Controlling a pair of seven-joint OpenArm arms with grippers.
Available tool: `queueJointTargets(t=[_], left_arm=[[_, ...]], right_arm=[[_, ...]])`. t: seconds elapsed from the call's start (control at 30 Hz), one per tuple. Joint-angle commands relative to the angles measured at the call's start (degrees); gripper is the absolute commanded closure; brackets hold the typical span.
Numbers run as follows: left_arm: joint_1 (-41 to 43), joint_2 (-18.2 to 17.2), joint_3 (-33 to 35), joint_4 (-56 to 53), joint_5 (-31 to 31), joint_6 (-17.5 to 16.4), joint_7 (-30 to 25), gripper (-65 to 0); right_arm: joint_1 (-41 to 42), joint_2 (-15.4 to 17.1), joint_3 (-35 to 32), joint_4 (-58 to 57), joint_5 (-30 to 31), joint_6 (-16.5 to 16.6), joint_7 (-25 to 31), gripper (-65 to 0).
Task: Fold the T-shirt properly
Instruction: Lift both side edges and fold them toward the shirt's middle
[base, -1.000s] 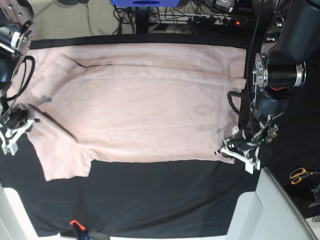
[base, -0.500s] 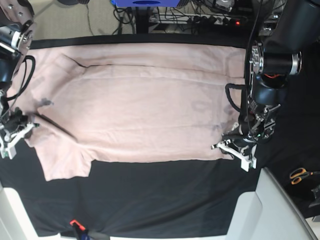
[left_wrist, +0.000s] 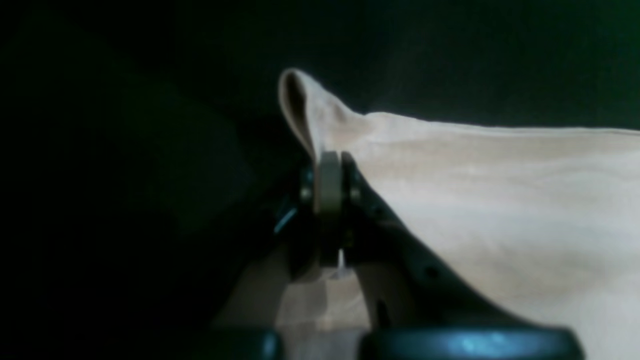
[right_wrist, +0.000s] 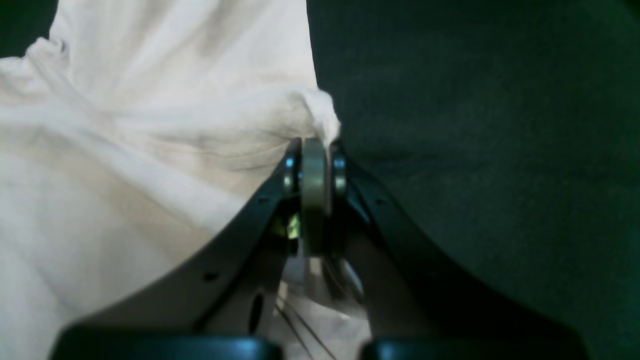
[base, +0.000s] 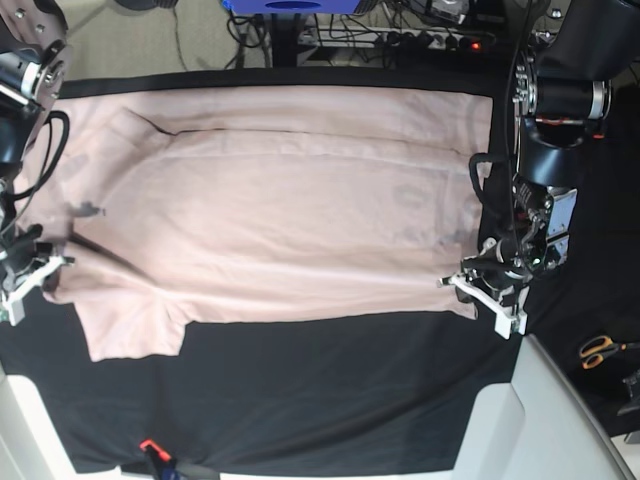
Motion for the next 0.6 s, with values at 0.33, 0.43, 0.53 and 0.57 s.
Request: queueJointTargets(t=[0.33, 0.43, 0.53, 0.57], left_arm=[[-1.7, -1.7, -0.3, 3.1, -0.4, -0.2, 0.1, 0.0], [-1.3, -1.7, -0.4, 6.1, -0.4, -0.2, 2.6, 0.0], [-0.6, -1.7, -0.3, 10.5, -0.4, -0.2, 5.2, 0.0], [-0.1, -1.7, -0.3, 11.6, -0.4, -0.2, 6.6, 0.0]], right_arm=[[2.5, 0.9, -0.3, 1.0, 0.8, 0.2, 6.7, 0.0], [2.5, 1.0, -0.3, 1.0, 0.8, 0.2, 6.8, 0.0], [2.5, 1.0, -0.3, 1.0, 0.8, 0.3, 6.8, 0.0], [2.5, 1.0, -0.2, 1.0, 0.8, 0.3, 6.8, 0.0]])
